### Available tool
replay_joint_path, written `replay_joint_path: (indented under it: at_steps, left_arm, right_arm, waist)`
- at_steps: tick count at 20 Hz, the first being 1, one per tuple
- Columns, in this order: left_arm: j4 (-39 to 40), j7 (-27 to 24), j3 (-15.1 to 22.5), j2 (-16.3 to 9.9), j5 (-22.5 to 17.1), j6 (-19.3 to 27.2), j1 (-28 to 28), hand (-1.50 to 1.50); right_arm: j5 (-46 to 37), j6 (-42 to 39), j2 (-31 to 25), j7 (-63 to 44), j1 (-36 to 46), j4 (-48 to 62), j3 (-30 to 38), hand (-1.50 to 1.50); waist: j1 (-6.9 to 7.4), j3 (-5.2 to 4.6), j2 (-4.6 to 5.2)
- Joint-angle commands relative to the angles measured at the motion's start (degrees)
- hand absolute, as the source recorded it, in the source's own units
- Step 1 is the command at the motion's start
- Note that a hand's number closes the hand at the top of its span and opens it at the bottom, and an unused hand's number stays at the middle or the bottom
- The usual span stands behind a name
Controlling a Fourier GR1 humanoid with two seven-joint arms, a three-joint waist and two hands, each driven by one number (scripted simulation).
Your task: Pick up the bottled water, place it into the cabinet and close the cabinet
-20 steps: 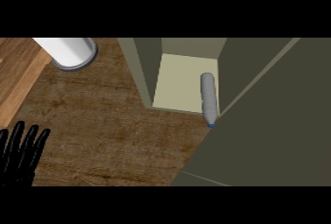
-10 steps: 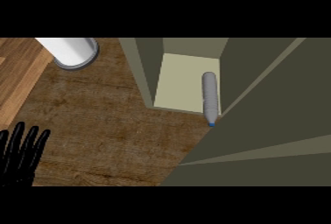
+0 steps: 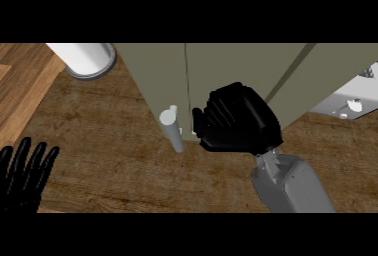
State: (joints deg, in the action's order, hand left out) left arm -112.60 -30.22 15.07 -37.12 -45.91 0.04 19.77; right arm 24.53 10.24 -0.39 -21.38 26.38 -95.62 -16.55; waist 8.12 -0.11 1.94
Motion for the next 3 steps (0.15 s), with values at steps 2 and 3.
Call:
replay_joint_path:
  at_steps: [2,3]
  left_arm:
    - [-1.3,0.7,-0.3,-1.1,-0.7,-1.7,1.8,-1.5]
    - [1.6,0.2,-1.1,0.1,-0.6,-0.8,-0.2,-1.5]
  right_arm:
    - [4.4,4.5,0.4,1.7,17.9,17.1,4.7,1.5]
    - [4.9,6.0,0.4,3.0,20.9,19.8,4.2,1.5]
  waist:
    - [-0.16,0.06,-0.58]
    - [-0.93,0.01,-0.41]
